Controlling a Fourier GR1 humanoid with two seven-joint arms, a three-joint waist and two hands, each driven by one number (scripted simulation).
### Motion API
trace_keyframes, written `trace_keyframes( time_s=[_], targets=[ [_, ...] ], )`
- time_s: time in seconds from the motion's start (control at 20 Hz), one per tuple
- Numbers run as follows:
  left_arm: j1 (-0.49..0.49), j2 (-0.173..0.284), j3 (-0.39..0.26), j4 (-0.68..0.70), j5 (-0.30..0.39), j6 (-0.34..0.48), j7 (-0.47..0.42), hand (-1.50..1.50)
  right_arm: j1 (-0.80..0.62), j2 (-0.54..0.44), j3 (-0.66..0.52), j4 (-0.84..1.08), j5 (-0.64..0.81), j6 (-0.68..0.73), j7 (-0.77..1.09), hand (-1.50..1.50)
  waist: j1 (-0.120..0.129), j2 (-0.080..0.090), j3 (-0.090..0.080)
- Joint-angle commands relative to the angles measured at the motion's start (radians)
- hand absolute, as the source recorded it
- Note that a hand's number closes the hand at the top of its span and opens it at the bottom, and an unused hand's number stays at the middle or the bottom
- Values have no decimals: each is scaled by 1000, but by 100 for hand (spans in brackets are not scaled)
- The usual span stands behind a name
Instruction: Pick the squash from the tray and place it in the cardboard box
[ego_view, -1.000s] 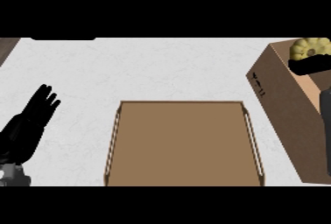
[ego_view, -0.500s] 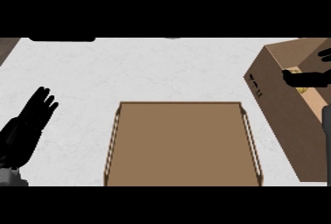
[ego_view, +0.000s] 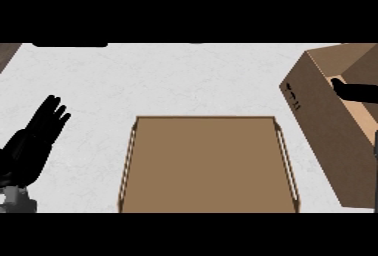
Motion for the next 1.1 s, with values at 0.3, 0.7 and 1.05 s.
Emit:
trace_keyframes(
  time_s=[0.3, 0.7, 1.05],
  targets=[
    [15, -23, -12, -26, -20, 23, 13, 0, 146, 38, -237, -214, -285, -153, -92, -150, -16, 3, 12],
    [18, -8, 7, 6, -27, -12, -17, 0, 298, -27, -413, -342, -549, -43, -113, -150, -9, 7, 11],
    [2, 11, 56, 4, 2, -45, -6, 0, 388, -98, -455, -401, -670, 40, -100, -150, 2, 9, 11]
  ],
)
